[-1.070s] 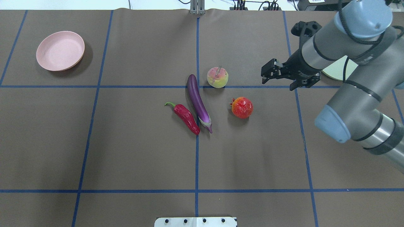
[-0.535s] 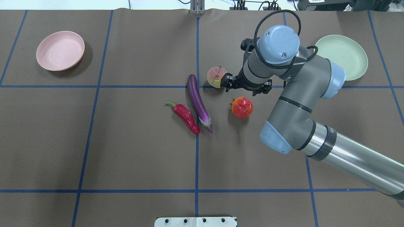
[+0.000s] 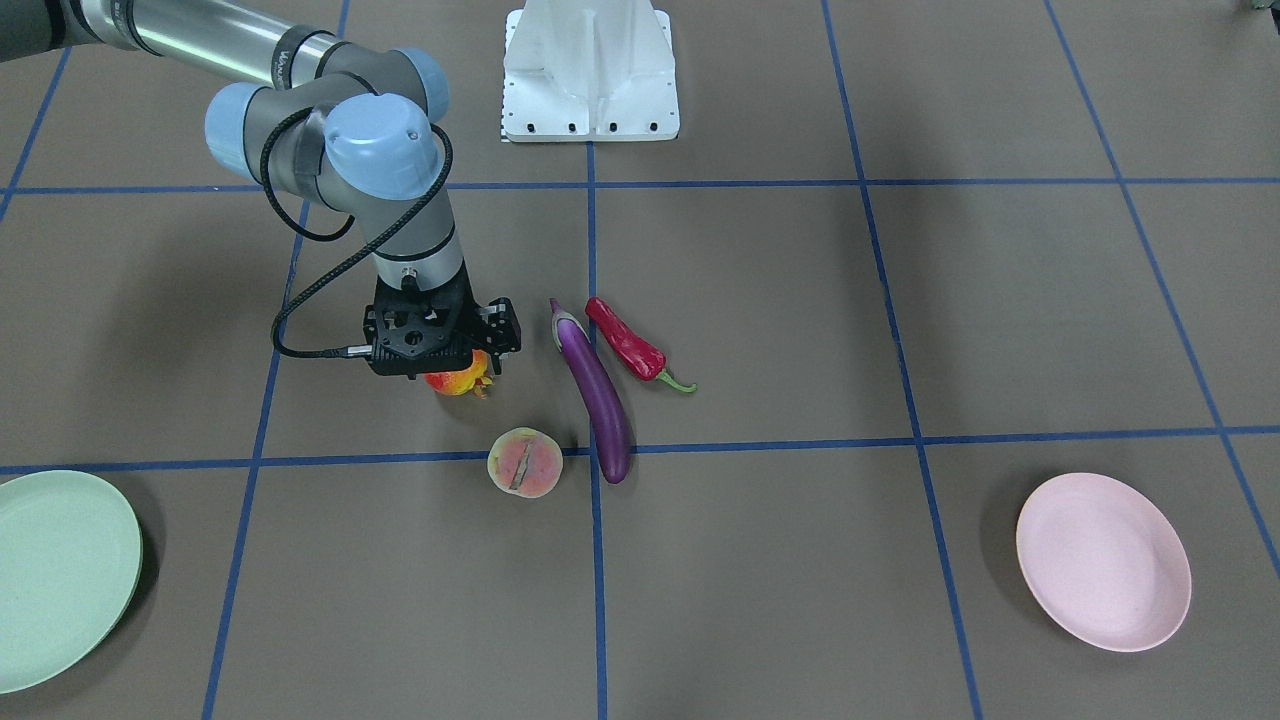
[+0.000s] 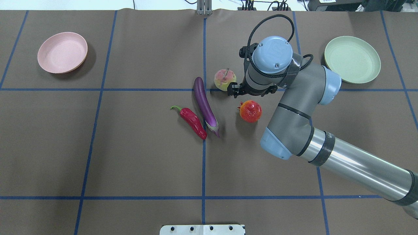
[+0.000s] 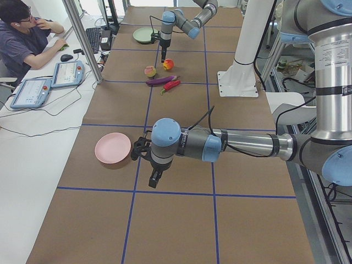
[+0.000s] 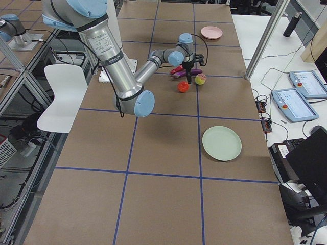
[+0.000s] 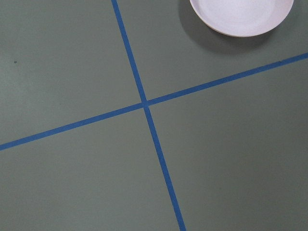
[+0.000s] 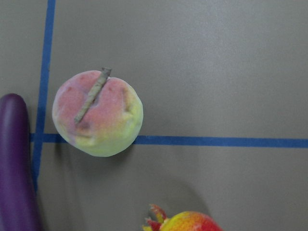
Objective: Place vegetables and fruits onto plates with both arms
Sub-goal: 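Move the right gripper over the red pomegranate and lower it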
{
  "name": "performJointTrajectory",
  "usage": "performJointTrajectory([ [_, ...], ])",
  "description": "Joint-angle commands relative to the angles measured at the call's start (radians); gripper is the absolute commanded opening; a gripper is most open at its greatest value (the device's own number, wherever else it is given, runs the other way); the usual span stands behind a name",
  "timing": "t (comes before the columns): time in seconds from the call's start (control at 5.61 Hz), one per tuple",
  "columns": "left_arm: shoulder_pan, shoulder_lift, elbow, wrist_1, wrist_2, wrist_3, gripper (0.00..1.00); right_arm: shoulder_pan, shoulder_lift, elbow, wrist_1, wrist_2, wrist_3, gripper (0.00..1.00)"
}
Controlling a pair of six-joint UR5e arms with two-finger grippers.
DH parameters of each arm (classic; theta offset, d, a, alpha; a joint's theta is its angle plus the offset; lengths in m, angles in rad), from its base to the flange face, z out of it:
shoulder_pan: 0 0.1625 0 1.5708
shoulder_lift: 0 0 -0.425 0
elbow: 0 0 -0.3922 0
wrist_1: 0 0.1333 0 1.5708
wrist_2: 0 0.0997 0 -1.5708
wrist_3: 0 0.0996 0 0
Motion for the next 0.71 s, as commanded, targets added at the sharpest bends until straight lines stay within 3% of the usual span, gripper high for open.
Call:
performJointTrajectory([
  [0.0, 0.000, -0.002, 0.002, 0.000, 0.001, 0.000, 1.00, -0.020, -0.006, -0.022, 0.003, -0.006, -0.017, 1.00],
  [0.54, 0.000, -0.002, 0.002, 0.000, -0.001, 0.000, 1.00, -0.048, -0.012, -0.044, 0.005, -0.033, -0.038, 1.00],
])
